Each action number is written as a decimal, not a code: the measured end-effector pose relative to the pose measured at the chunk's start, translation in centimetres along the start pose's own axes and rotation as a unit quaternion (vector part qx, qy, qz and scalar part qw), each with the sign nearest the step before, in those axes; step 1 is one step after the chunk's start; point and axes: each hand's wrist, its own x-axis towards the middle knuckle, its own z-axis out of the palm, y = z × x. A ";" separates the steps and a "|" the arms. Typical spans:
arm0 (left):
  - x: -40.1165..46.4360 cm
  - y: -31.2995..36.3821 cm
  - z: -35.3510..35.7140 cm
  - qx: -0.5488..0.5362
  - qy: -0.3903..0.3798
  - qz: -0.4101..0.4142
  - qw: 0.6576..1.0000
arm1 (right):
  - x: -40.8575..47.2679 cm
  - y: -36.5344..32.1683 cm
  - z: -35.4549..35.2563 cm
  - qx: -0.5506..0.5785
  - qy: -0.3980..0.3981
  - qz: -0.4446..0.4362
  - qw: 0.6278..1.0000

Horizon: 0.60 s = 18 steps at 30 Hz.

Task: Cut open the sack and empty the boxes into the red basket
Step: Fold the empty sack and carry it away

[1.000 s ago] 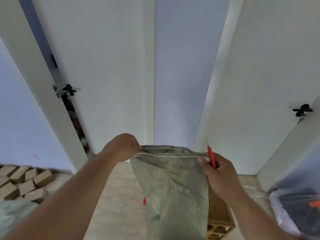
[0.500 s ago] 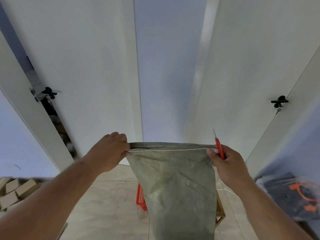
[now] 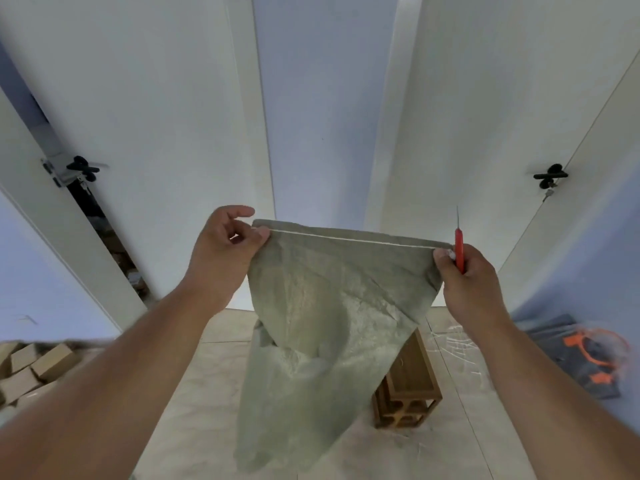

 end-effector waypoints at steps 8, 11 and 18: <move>-5.3 -5.6 -2.0 0.209 -0.141 -0.068 0.965 | 0.5 -1.5 -0.8 0.007 0.069 -0.045 0.997; -3.3 -4.6 -1.6 0.307 -0.068 0.017 0.949 | 0.5 -1.6 -1.0 0.029 0.104 -0.035 0.994; -3.9 -5.0 -2.3 0.222 -0.210 -0.113 0.945 | 1.1 -2.8 -0.6 0.033 0.129 -0.062 0.989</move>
